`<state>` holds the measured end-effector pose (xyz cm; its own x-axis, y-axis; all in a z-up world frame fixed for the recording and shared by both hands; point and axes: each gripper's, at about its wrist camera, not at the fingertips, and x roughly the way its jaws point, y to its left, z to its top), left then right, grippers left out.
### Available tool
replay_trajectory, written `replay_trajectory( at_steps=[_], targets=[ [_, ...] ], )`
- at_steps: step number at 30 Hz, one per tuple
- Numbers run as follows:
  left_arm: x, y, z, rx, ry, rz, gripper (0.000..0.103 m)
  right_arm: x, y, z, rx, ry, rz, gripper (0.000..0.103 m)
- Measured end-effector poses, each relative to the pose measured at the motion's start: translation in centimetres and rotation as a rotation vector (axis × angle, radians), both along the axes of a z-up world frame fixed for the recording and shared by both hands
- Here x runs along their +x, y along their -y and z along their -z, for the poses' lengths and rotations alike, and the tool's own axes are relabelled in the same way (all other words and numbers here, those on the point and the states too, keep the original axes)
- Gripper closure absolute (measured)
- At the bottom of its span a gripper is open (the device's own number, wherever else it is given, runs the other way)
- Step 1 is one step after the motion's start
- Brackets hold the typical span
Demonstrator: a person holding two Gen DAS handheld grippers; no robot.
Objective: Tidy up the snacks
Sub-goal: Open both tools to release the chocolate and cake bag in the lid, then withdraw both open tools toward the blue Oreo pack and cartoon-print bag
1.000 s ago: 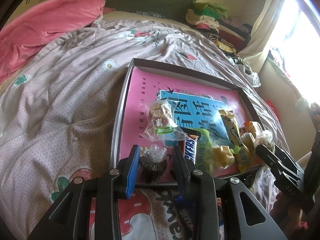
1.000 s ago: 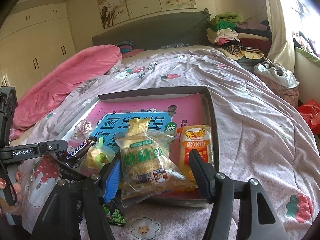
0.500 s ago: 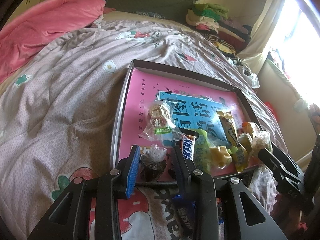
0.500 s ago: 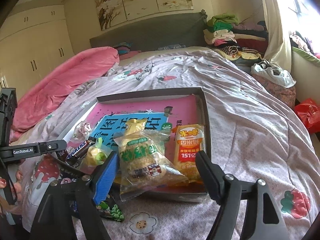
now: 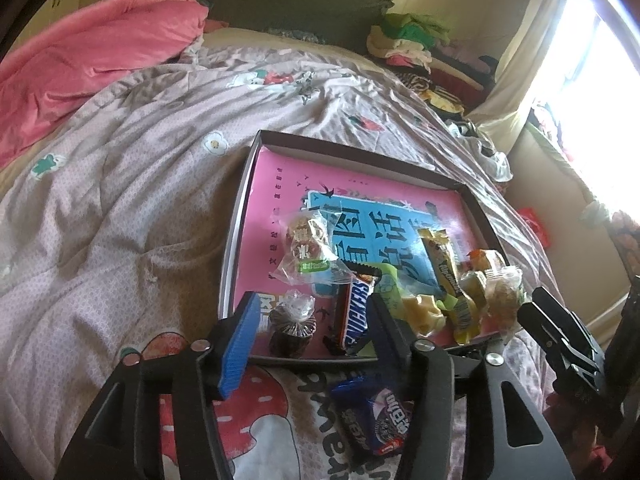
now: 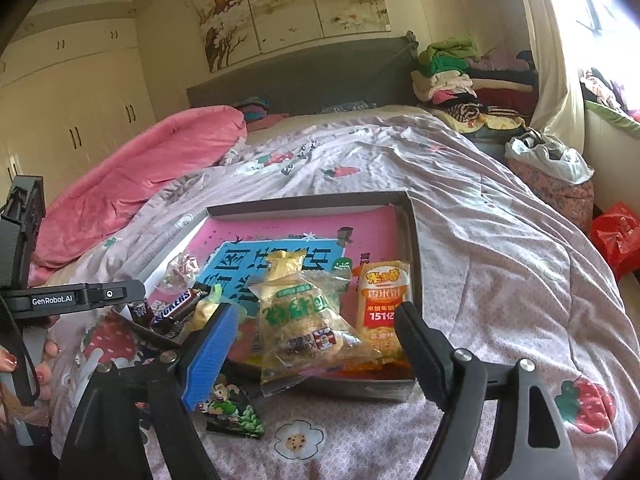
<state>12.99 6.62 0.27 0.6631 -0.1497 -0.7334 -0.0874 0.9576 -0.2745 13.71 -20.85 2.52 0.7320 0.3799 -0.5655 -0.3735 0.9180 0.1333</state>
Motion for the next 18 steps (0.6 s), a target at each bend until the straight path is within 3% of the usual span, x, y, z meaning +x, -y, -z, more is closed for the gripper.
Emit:
replay_trajectory(
  at_steps=[10,18],
  targets=[
    [-0.6,0.6,-1.1,0.006,0.015,0.015,0.029,-0.6,0.2,-0.8,0.022,0.01,-0.007,0.02],
    [-1.2,1.3,-1.3,-0.002,-0.001,0.036,0.026,-1.5,0.0,-1.4,0.024,0.015,-0.02,0.017]
  ],
)
